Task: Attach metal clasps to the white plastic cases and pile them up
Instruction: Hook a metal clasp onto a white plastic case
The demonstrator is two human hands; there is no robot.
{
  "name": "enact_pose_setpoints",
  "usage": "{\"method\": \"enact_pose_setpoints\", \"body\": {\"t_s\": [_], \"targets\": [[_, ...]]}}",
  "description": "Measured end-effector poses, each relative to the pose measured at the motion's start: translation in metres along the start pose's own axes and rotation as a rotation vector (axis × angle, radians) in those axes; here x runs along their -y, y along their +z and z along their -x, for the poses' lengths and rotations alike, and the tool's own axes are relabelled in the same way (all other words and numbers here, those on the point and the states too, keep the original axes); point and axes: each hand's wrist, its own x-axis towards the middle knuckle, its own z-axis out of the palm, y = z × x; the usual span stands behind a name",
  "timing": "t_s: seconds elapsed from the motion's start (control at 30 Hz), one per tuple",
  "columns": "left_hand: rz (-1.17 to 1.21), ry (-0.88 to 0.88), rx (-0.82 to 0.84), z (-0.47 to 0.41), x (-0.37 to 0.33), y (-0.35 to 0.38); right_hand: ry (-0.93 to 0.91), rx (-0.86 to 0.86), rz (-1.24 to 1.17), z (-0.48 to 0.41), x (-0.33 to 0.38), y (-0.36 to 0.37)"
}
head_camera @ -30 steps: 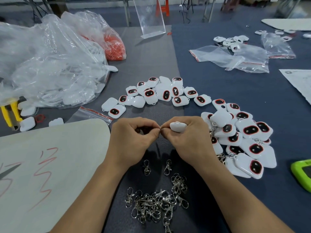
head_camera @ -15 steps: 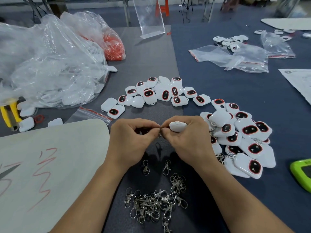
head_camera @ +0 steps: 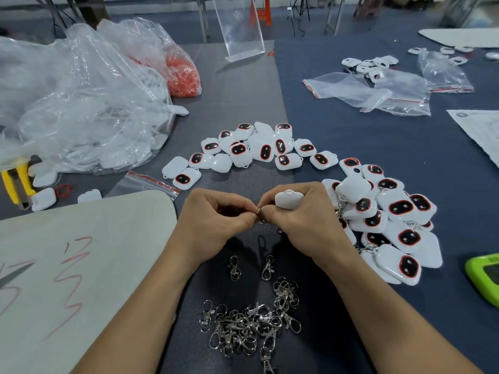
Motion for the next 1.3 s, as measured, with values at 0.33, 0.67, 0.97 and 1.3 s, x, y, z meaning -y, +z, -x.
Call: {"method": "enact_pose_setpoints", "body": {"t_s": [0.33, 0.67, 0.97, 1.3], "targets": [[-0.003, -0.06, 0.084, 0.0, -0.002, -0.002, -0.008, 0.121, 0.007, 0.0, 0.001, -0.002], [-0.875, 0.244, -0.388, 0.0, -0.001, -0.008, 0.099, 0.02, 0.25, -0.003, -0.006, 0.0], [-0.843, 0.231, 0.039, -0.004, 0.003, 0.003, 0.02, -0.019, 0.253, -0.006, -0.009, 0.0], [-0.705, 0.203, 0.07, -0.004, 0.003, -0.001, -0.011, 0.049, 0.305, -0.004, -0.01, 0.001]]}}
